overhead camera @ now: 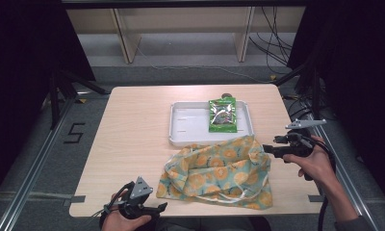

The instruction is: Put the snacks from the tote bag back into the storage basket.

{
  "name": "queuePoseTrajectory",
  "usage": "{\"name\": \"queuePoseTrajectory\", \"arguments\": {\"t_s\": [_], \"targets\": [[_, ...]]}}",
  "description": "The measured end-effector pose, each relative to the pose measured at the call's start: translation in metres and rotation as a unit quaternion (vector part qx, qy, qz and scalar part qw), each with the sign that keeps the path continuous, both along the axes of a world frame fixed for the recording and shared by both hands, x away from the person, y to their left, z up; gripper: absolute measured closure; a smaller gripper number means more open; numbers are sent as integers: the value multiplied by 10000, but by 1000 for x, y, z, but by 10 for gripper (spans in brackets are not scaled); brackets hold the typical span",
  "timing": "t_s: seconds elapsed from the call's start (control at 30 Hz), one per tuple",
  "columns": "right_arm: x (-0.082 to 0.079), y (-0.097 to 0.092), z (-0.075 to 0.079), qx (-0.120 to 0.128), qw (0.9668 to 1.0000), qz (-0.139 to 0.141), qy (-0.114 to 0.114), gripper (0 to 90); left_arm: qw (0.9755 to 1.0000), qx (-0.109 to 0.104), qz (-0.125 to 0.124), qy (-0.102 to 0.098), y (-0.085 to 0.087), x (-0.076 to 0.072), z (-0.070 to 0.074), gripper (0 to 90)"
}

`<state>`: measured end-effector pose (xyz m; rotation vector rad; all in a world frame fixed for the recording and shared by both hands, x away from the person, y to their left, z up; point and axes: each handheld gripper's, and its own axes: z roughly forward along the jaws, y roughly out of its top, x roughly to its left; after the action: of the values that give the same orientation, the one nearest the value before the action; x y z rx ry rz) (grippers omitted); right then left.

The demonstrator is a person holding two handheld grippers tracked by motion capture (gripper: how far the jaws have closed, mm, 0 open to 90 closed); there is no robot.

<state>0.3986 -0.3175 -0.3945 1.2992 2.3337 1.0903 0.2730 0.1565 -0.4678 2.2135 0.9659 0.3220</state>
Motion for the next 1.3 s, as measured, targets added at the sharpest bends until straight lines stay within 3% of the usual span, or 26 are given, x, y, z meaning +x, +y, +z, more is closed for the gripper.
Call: {"name": "queuePoseTrajectory", "arguments": {"t_s": [0.37,0.53,0.57,0.67,0.7,0.93,0.97,1.07,1.13,1.17,1.2,1.23,1.27,1.3], "targets": [[-24,0,-9,57,10000,27,68,323,10000,-33,36,12,0,0,0,280],[-28,-1,-13,13,9998,174,17,306,10000,-57,19,18,0,0,0,280],[-32,2,-15,75,9999,39,69,286,10000,-66,20,20,0,0,0,280],[-33,1,-17,19,10000,80,-38,283,10000,-63,17,7,0,0,0,280],[-36,3,-18,88,9999,75,110,275,10000,-65,14,10,0,0,0,280],[-42,2,-24,63,9999,97,19,269,10000,-69,12,7,0,-1,0,280],[-47,3,-25,147,9997,76,163,269,10000,-69,13,2,0,-1,0,280],[-51,2,-27,146,9998,26,156,268,10000,-47,7,-8,0,-1,1,280],[-54,0,-29,150,9997,24,185,267,9998,-149,126,-43,-1,-1,0,280],[-55,-3,-33,72,9999,19,85,266,9998,-149,95,-26,-1,-2,0,280],[-55,-3,-33,72,9999,19,85,266,10000,-18,-11,-18,1,-1,1,280],[-59,-1,-34,217,9994,-64,279,265,10000,-23,9,-40,0,-1,1,280],[-58,-5,-36,142,9996,62,222,265,9999,-110,91,-50,-1,-1,0,280],[-61,-4,-37,181,9993,-25,322,265,9998,-144,126,-42,-1,-1,0,280]]}}
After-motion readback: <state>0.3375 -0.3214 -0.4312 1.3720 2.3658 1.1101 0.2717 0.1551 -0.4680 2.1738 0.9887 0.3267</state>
